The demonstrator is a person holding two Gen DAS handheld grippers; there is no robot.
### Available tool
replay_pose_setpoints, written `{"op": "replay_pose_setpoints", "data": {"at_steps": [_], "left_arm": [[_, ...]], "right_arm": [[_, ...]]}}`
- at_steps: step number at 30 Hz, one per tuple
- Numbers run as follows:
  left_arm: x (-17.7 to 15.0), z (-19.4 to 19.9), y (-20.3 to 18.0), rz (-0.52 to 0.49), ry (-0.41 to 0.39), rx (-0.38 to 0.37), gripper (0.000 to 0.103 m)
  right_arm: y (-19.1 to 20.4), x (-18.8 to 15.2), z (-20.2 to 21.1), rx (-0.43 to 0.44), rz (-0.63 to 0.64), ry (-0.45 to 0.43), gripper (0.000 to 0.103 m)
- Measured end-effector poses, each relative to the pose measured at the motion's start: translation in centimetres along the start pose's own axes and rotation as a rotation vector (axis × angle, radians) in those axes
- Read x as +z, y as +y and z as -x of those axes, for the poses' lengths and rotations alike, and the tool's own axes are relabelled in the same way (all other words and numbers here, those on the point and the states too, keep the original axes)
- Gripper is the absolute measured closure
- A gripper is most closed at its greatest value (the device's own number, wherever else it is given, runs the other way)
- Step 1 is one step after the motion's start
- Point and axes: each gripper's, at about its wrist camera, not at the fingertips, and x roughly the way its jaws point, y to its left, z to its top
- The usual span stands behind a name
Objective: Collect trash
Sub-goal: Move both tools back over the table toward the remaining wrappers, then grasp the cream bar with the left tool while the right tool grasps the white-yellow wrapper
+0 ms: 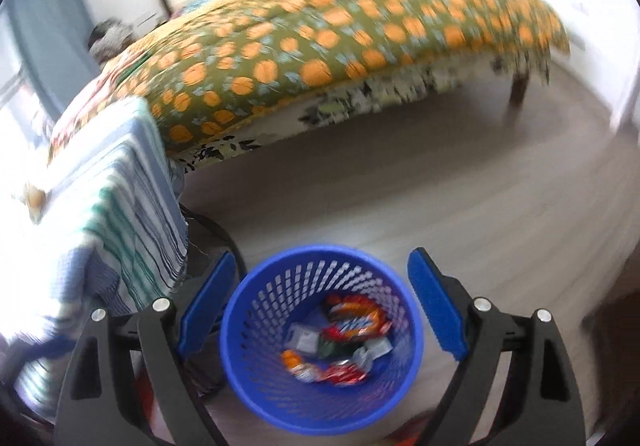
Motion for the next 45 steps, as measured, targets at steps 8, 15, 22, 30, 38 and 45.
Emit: {"op": "replay_pose_setpoints", "data": {"at_steps": [8,15,22,30,38,45], "left_arm": [[-4.4,8.2,12.6,0.086,-0.027,0.225,0.006],[-7.1,12.0,25.8,0.186,-0.001,0.454,0.006],[-7.9,13.7,35.1,0.343,-0.009,0.483,0.005],[-8.1,13.6,35.3,0.337,-0.009,0.499,0.005],[-8.0,13.4,35.0,0.339,-0.010,0.497,0.005],[-8.1,13.4,35.1,0.339,-0.010,0.497,0.005]], "right_arm": [[11.9,-2.4,2.8,0.100,0.252,-0.069,0.017],[25.1,-4.1,1.8,0.277,0.424,0.027,0.017],[35.6,-2.4,-1.3,0.332,0.558,0.096,0.018],[44.4,0.0,-6.5,0.339,0.638,0.138,0.039],[48.4,3.1,-10.6,0.284,0.560,0.082,0.063],[44.5,4.4,-9.1,0.401,0.462,0.197,0.077]]}}
